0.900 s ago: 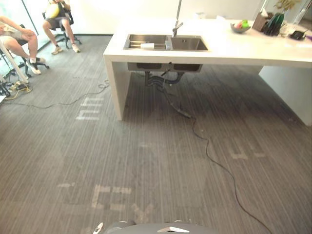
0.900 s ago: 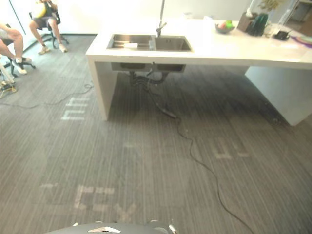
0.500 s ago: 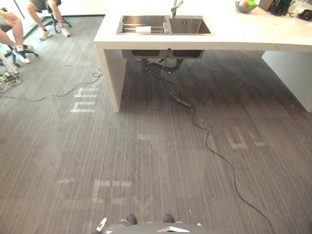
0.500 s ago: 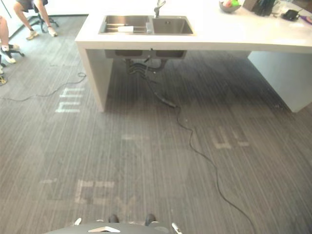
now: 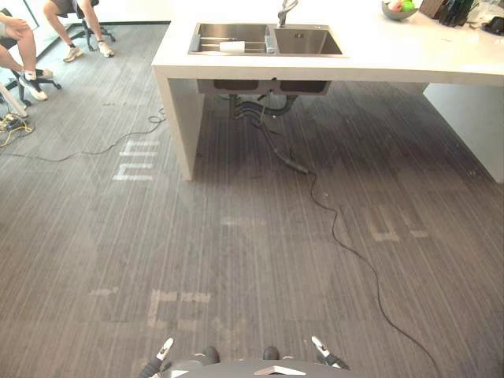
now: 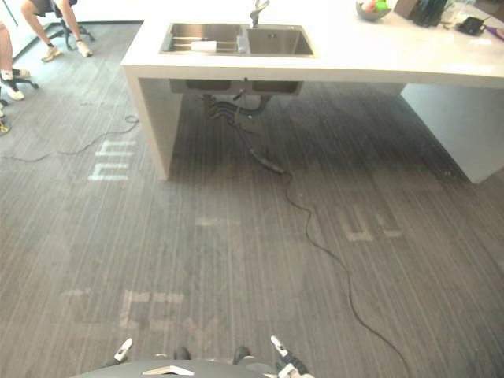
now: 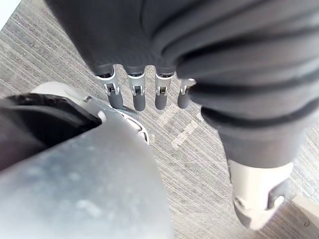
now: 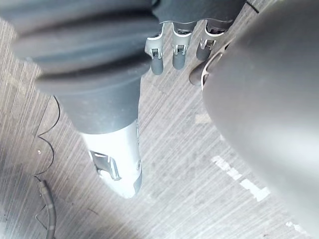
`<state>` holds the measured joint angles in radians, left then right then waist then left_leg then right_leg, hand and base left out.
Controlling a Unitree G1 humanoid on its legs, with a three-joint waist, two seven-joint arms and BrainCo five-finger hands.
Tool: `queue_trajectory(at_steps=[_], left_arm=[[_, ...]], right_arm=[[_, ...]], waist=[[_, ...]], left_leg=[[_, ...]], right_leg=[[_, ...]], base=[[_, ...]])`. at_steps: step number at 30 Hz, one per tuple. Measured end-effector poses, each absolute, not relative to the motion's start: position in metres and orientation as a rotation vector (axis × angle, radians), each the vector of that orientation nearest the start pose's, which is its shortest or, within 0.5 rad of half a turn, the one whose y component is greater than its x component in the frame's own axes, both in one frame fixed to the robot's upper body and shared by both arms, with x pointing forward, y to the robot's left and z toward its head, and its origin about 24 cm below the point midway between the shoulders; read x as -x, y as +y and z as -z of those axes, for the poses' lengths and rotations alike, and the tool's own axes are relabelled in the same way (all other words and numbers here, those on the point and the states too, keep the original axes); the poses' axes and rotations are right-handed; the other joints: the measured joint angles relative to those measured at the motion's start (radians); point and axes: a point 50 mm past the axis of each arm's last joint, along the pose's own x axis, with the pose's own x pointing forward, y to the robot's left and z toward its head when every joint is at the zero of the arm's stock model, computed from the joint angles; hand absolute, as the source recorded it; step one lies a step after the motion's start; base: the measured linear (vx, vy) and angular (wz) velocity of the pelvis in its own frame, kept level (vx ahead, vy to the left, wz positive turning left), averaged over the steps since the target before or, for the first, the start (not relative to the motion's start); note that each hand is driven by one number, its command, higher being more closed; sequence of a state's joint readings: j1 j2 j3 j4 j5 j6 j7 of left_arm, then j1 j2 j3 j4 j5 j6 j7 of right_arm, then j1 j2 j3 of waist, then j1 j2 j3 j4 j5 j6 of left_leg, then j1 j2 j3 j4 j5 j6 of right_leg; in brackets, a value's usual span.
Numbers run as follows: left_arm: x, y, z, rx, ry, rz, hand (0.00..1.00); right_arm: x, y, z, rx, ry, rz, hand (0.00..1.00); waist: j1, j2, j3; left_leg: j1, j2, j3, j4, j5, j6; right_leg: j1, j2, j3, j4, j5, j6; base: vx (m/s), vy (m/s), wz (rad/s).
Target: Walk over to the sink, pick up the cup, carry it to the dishwasher, place the cup inside the dishwasher, then close the dishwasher door
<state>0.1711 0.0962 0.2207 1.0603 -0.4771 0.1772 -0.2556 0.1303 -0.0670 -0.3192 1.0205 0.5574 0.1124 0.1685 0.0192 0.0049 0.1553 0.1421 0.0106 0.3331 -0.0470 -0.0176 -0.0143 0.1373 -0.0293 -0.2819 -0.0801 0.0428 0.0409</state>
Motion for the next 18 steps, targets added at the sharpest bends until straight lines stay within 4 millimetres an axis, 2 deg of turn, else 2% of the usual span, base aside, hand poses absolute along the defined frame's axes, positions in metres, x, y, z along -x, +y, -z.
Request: queue_trajectory(at_steps=[5, 11, 18], left_arm=[[-0.045, 0.196, 0.17, 0.663, 1.206, -0.332, 0.0], [-0.041, 0.195, 0.171, 0.669, 1.268, -0.387, 0.0], [-0.039, 0.195, 0.172, 0.694, 1.268, -0.434, 0.0]], right_arm=[[-0.072, -0.208, 0.163, -0.63, 1.064, 0.453, 0.0], [-0.067, -0.21, 0.164, -0.656, 1.074, 0.484, 0.0], [-0.06, -0.21, 0.166, -0.709, 1.075, 0.521, 0.0]], waist=[[-0.001, -0.004, 0.004], [0.005, -0.004, 0.007], [0.01, -0.004, 0.006]], left_leg=[[0.006, -0.001, 0.006, -0.005, 0.003, 0.003], [0.005, -0.001, 0.021, -0.01, 0.001, 0.008], [0.018, -0.013, 0.008, -0.03, 0.013, 0.031]], right_leg=[[0.0, 0.0, 0.007, -0.007, -0.007, -0.003], [-0.006, 0.0, 0.02, -0.007, -0.009, -0.006], [0.001, -0.005, -0.002, 0.001, -0.011, -0.002]], base=[[-0.07, -0.003, -0.05], [-0.01, 0.011, -0.06], [0.05, 0.02, 0.05]])
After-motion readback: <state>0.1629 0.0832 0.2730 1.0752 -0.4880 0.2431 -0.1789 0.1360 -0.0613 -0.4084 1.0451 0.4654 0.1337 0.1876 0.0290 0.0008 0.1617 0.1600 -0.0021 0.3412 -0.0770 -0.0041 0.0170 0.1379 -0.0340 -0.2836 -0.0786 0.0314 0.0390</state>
